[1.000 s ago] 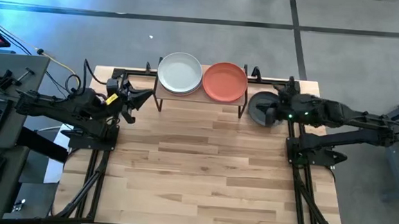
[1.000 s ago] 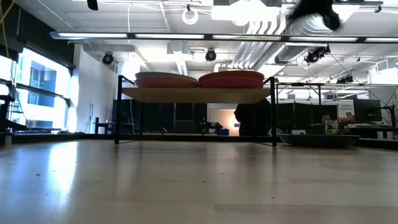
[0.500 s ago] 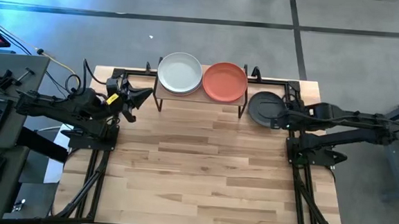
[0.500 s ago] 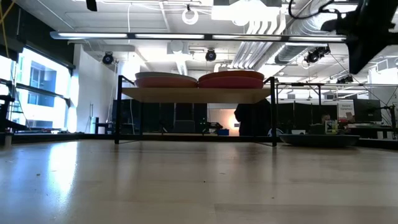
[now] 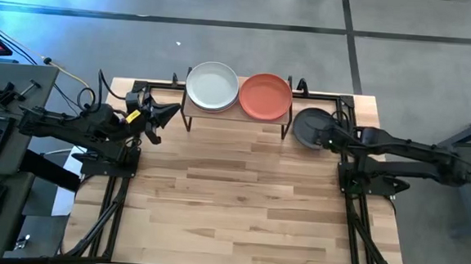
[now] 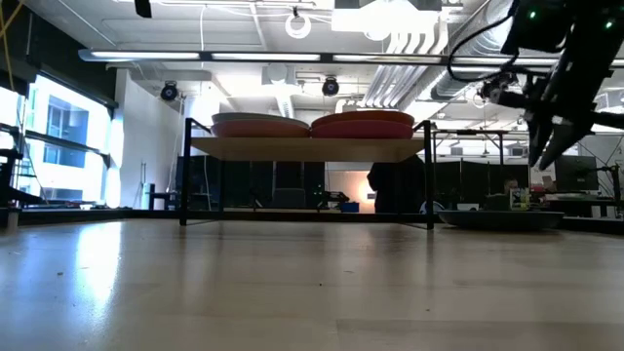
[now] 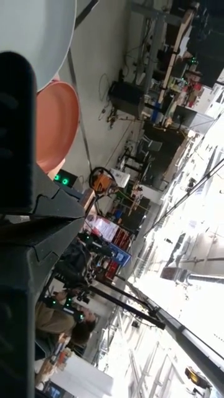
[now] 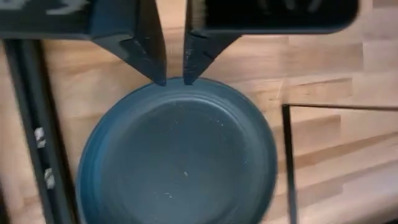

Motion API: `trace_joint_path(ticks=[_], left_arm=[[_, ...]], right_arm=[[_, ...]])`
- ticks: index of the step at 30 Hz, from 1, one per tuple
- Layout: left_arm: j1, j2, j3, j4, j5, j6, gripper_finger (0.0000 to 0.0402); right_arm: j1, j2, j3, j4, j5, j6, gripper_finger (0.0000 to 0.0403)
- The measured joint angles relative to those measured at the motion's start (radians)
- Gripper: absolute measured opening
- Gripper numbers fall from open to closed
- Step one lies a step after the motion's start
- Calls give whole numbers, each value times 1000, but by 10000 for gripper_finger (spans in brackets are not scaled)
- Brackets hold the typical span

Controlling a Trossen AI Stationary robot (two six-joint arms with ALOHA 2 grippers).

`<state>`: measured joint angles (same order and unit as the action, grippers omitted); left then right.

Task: Place and stack plates onto a shelf
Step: Stack the black plate on top of the brown plate

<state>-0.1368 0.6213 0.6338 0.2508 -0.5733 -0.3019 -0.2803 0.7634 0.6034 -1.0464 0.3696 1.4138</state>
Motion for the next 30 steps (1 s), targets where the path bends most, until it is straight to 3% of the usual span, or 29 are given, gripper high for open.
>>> trace_joint_path(ticks=[4, 10, 20, 30], left_arm=[[0, 0, 0, 0, -1, 0, 0], [0, 0, 0, 0, -1, 0, 0], [0, 0, 0, 0, -1, 1, 0], [0, 0, 0, 0, -8, 34, 0]], right_arm=[[-63, 11, -68, 77, -52, 76, 87], [-120, 44, -131, 145, -16, 317, 147], [-132, 67, -238, 194, -46, 548, 156], [-132, 73, -239, 207, 35, 587, 156]])
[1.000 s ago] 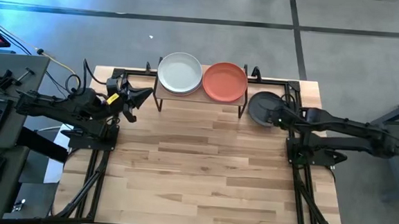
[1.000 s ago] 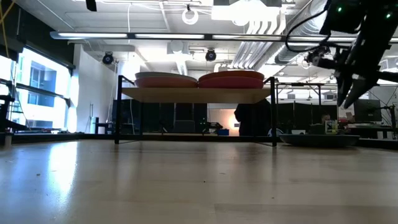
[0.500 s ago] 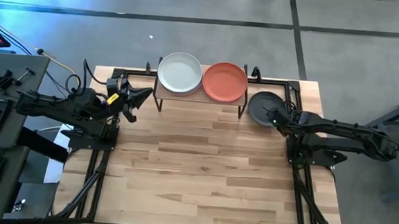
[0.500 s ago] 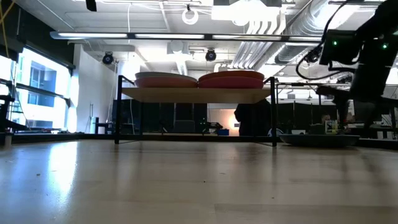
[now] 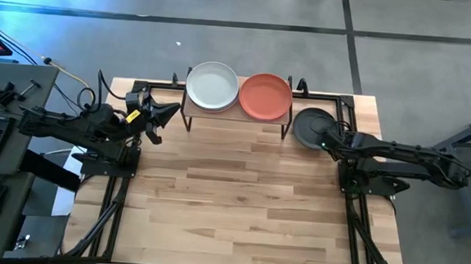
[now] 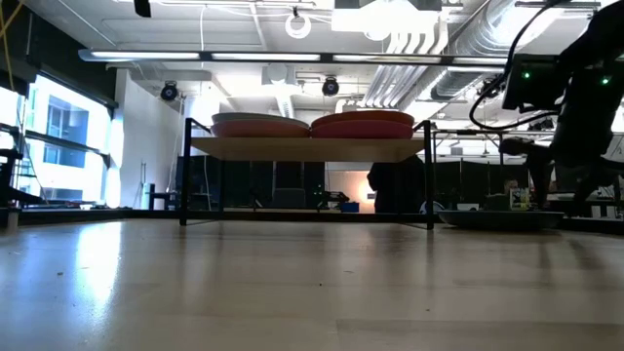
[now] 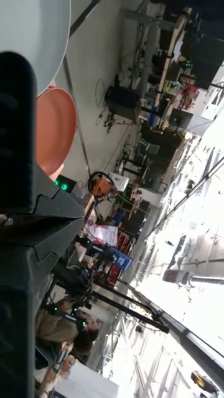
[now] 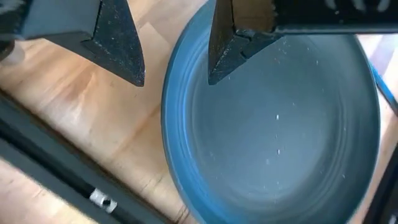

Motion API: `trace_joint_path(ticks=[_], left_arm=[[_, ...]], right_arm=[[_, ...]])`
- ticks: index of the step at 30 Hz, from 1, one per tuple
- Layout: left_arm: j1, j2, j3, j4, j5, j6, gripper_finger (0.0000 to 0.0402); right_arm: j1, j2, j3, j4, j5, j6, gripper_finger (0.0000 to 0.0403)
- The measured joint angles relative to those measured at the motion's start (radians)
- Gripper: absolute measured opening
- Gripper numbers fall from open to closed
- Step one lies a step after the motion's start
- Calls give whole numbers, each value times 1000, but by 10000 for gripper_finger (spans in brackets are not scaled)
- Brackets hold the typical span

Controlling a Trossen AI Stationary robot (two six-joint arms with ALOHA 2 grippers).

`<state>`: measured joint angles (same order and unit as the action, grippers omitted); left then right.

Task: Place and stack plates onto a shelf
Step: Stack the black plate on top of the brown plate

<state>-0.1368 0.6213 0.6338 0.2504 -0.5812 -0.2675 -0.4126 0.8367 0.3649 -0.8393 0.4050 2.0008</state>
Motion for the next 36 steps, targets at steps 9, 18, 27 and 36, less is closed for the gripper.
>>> trace_joint_path(ticks=[9, 18, 27, 36], left_arm=[[0, 0, 0, 0, -6, 0, 0], [0, 0, 0, 0, -7, -16, 0], [0, 0, 0, 0, -9, -10, 0], [0, 0, 0, -8, -16, -8, 0]], right_arm=[[0, 108, 0, 98, 10, 19, 156], [0, 173, 0, 135, 5, 16, 156], [0, 173, 0, 135, 5, 15, 156], [0, 173, 0, 133, 6, 7, 138]])
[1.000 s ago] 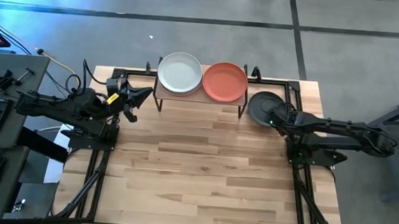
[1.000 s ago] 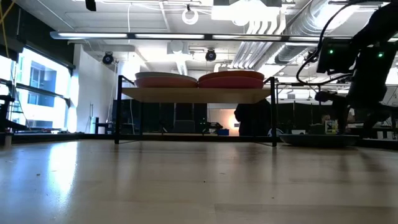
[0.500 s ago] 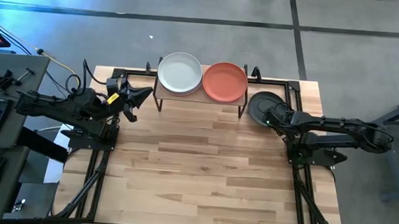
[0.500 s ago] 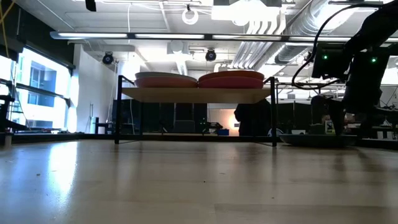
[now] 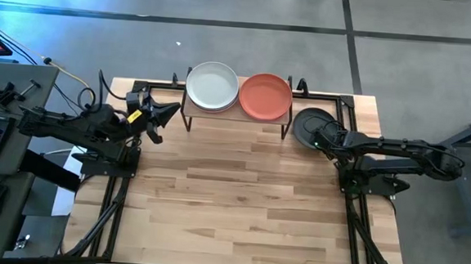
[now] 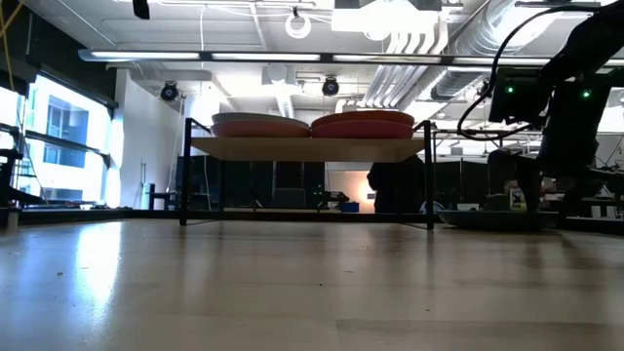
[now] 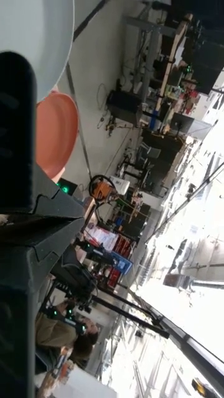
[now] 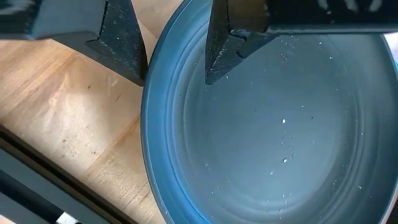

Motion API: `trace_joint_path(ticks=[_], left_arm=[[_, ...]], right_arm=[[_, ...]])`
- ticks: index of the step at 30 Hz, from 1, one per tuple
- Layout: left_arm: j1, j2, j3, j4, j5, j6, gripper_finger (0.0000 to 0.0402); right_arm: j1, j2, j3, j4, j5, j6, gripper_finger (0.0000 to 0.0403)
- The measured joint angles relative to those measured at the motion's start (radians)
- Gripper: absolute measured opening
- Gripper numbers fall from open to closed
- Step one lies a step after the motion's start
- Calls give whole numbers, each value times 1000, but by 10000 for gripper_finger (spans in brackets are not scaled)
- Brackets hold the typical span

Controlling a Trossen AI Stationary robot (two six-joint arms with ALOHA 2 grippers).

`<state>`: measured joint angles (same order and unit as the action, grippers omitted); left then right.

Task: Place and stack plates onto a shelf
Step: Stack the black plate on top of the brown plate

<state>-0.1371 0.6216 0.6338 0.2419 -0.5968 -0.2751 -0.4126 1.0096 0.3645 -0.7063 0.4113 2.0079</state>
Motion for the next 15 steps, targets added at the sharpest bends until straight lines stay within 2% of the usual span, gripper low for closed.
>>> trace_joint_path(ticks=[6, 15], left_arm=[[0, 0, 0, -20, -22, 0, 0], [0, 0, 0, -20, 1, -2, 0]], right_arm=[[0, 0, 0, 0, 0, -18, 133], [0, 0, 0, 0, 0, -17, 133]])
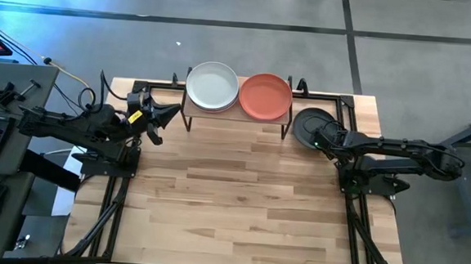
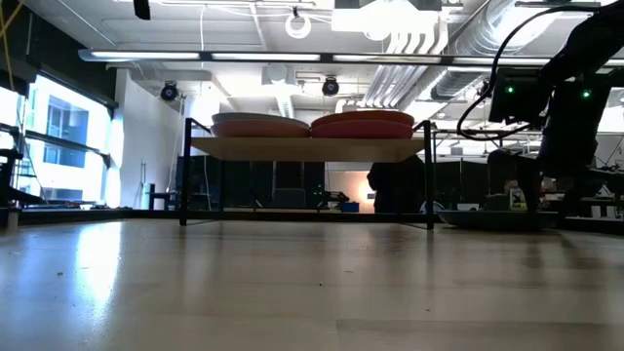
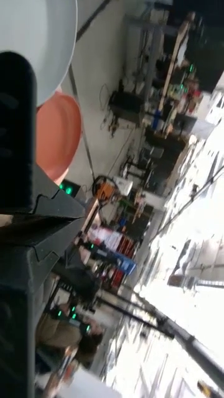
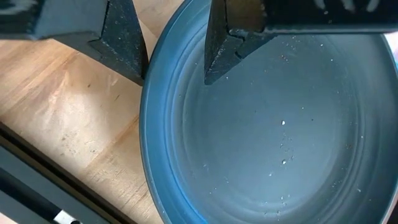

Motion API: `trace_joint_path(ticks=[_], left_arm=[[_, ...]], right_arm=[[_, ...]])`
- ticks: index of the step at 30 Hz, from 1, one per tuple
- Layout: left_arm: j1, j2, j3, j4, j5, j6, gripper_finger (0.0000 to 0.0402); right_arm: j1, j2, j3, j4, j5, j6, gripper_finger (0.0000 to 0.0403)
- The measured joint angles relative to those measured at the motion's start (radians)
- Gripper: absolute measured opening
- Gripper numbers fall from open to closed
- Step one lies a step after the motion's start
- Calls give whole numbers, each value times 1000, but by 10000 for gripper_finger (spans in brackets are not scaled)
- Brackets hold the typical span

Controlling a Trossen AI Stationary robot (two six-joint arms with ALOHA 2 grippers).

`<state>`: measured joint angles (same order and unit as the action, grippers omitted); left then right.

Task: Place and stack plates onto a shelf
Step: Stack the black plate on top of the brown plate

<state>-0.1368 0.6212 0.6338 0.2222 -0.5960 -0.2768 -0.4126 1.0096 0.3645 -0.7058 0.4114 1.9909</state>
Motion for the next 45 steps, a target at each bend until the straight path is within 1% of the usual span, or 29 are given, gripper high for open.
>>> trace_joint_path(ticks=[9, 15, 20, 25, 32, 37, 41, 45], left_arm=[[0, 0, 0, 0, 119, -1, 0], [0, 0, 0, 0, 126, -3, 0], [0, 0, 0, -1, 130, -35, 0], [-1, 0, 0, -1, 185, -36, 0], [-1, 2, 0, -1, 186, -37, 0], [-1, 2, 0, -2, 185, -66, 0], [-1, 2, 0, -2, 185, -72, 0], [-1, 3, 0, -5, 185, -88, 0]], right_arm=[[0, 0, 0, 1, -1, -1, 133], [0, 0, 0, 12, -5, -1, 133], [0, 0, 0, 22, -6, -1, 133], [0, 0, 0, 24, -22, -2, 133], [0, 0, 0, 24, -22, -25, 133], [0, 0, 0, 24, -19, -18, 132], [0, 0, 0, 23, -19, -31, 114], [0, 0, 0, 22, -19, -28, 71]])
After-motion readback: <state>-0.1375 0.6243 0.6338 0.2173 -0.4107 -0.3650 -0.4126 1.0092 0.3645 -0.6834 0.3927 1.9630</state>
